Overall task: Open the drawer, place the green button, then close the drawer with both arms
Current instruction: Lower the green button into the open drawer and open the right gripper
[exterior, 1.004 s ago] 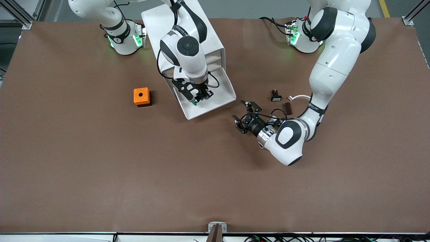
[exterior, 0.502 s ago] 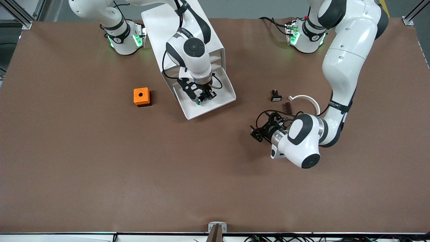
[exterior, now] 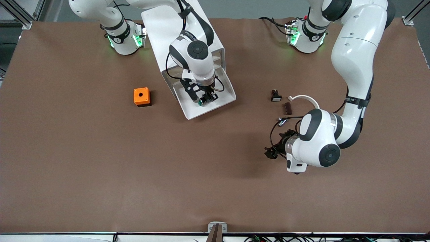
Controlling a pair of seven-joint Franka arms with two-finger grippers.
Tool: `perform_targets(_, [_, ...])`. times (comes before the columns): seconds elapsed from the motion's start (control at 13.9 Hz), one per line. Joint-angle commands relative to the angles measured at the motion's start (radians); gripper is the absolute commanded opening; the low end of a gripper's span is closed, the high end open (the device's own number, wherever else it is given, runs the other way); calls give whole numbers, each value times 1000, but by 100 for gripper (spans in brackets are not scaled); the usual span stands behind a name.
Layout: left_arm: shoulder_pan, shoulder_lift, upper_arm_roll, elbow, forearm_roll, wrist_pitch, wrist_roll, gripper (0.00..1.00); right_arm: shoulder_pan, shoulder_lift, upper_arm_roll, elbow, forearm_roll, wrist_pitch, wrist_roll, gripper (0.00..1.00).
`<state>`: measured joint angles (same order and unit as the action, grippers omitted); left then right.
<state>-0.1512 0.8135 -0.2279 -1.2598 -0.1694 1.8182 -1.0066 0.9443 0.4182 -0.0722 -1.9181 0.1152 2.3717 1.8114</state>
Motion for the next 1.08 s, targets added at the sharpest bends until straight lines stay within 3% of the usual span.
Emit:
perform_targets(0.0, [-2,-17,6,-1,19,15,11,99,10,27,-11,36,17,-8,26,22])
perform_targets(0.14, [1,-17,9,0,19,16,11,99,10,36,-11,48,17,-9,26,100])
perform_targets(0.43, [1,-17,19,0,19,36,26,99,-22,39,-14,140,8,-72,-7,100])
perform_targets(1.0, [-7,-17,18,2,19,101,31,99,-266,-5,-18,390,8,-595,-582,100])
